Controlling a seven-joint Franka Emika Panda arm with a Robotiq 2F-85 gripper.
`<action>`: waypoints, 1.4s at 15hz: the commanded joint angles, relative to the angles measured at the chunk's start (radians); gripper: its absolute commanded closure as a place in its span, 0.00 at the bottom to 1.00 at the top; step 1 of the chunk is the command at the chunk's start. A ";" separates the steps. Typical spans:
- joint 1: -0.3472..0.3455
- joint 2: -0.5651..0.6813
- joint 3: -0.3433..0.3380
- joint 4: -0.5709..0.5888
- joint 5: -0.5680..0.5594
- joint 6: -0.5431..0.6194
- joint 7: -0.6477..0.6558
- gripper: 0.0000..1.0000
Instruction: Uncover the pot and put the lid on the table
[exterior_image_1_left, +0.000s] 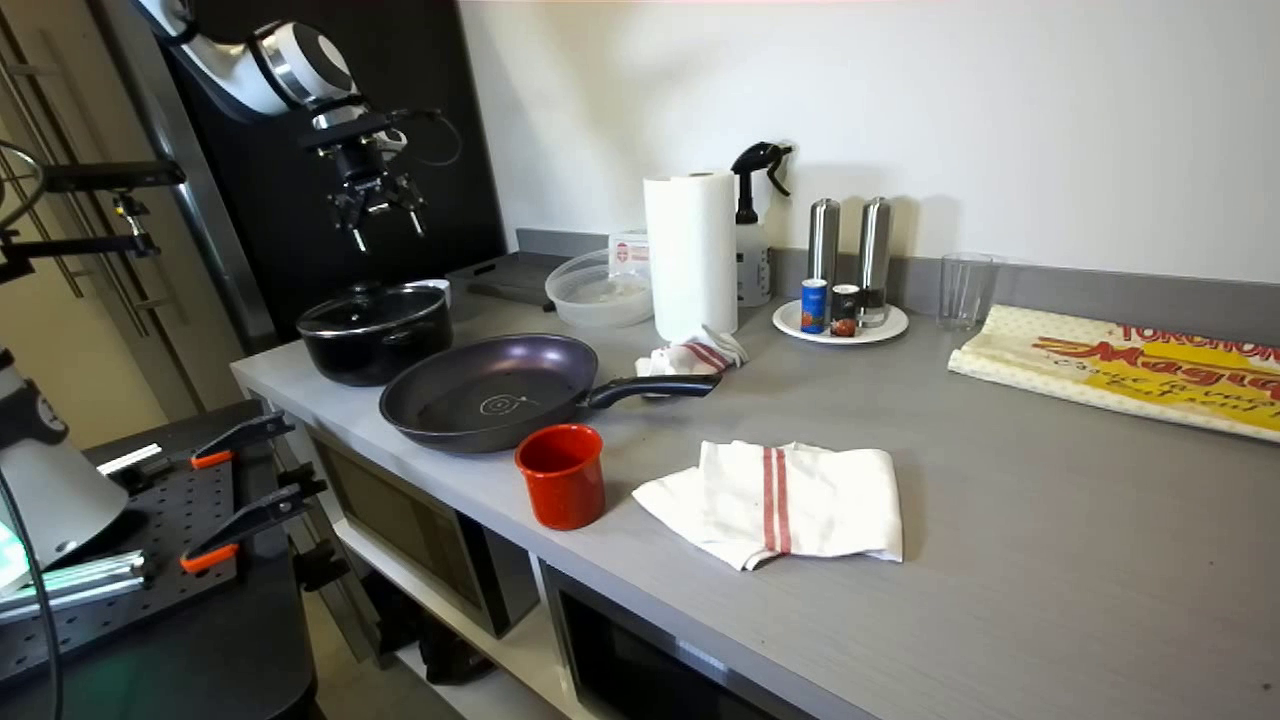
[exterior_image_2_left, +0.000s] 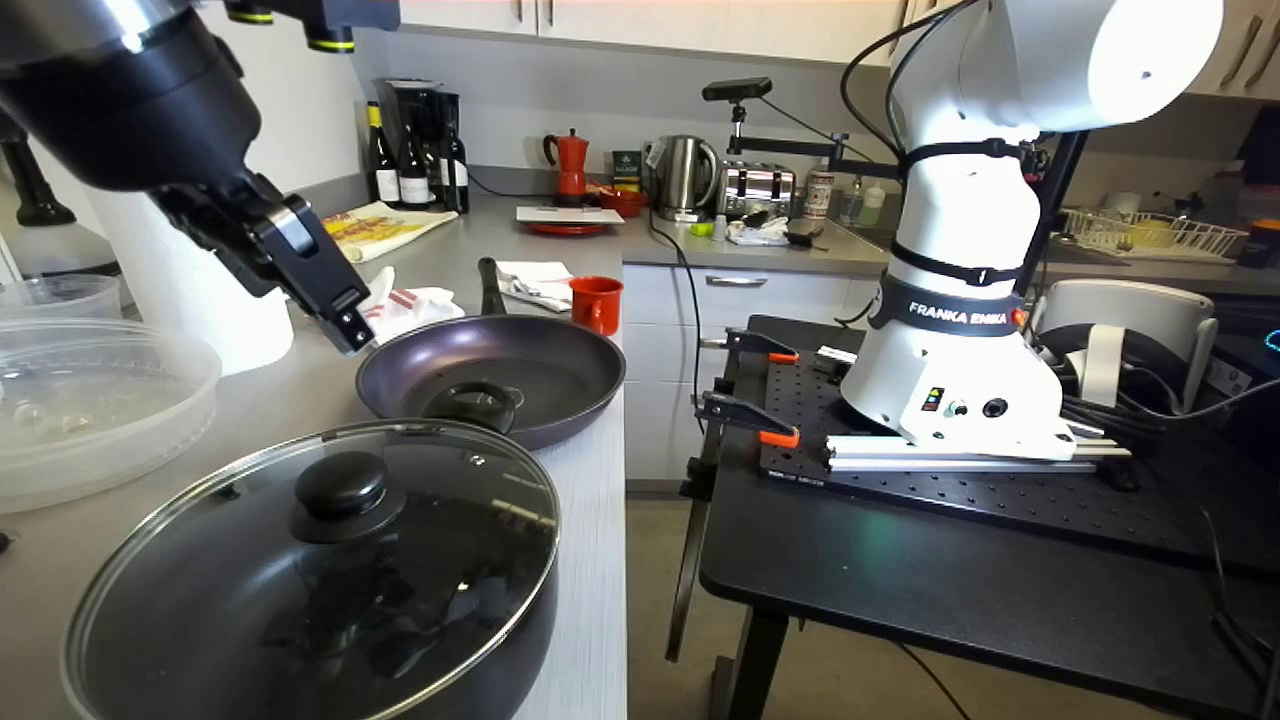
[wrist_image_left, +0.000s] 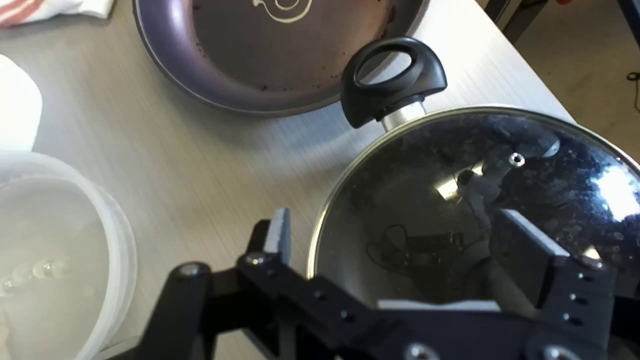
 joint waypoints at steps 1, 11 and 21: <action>0.010 0.001 0.016 -0.023 -0.005 0.077 -0.061 0.00; 0.012 -0.002 0.073 -0.153 0.058 0.256 -0.161 0.00; -0.049 -0.027 0.047 -0.280 0.047 0.543 -0.214 0.00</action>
